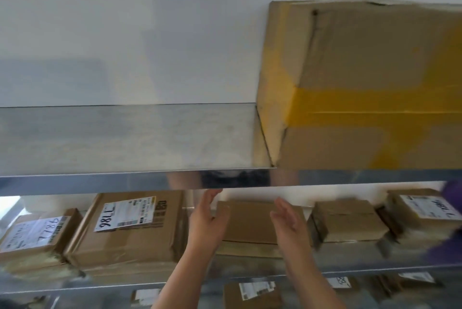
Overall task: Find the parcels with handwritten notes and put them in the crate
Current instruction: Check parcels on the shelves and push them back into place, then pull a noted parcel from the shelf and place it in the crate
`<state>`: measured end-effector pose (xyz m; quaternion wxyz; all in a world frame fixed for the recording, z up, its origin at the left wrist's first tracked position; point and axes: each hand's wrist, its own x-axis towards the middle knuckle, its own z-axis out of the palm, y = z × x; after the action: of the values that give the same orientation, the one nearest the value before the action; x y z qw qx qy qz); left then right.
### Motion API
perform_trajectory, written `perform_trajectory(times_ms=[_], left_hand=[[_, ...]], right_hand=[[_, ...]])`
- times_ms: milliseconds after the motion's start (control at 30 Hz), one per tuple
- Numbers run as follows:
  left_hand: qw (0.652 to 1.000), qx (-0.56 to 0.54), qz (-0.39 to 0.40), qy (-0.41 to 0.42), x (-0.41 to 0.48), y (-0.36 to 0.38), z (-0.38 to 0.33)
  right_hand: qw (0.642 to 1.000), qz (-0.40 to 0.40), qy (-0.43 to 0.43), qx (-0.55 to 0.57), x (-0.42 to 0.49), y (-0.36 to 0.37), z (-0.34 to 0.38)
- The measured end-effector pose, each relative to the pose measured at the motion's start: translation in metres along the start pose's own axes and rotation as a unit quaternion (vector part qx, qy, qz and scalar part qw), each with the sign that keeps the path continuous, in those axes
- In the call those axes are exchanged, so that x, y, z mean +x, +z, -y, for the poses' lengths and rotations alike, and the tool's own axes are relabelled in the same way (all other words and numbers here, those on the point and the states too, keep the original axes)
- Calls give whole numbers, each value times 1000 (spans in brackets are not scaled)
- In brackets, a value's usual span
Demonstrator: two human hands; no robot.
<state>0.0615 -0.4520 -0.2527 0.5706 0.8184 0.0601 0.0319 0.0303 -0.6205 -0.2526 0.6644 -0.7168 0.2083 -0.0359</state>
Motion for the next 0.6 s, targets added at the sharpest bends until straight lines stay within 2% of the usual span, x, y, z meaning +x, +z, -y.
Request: perform_trajectory(times_ms=[200, 333, 433, 600], left_hand=[[997, -27, -36, -67, -7, 43, 8], [991, -48, -64, -110, -12, 48, 18], [984, -61, -58, -158, -16, 48, 23], [978, -63, -15, -199, -19, 49, 28]], right_hand=[[999, 6, -4, -34, 27, -60, -11], [998, -5, 30, -50, 40, -75, -20], [995, 18, 55, -81, 41, -81, -26], [990, 32, 125, -47, 38, -80, -30]])
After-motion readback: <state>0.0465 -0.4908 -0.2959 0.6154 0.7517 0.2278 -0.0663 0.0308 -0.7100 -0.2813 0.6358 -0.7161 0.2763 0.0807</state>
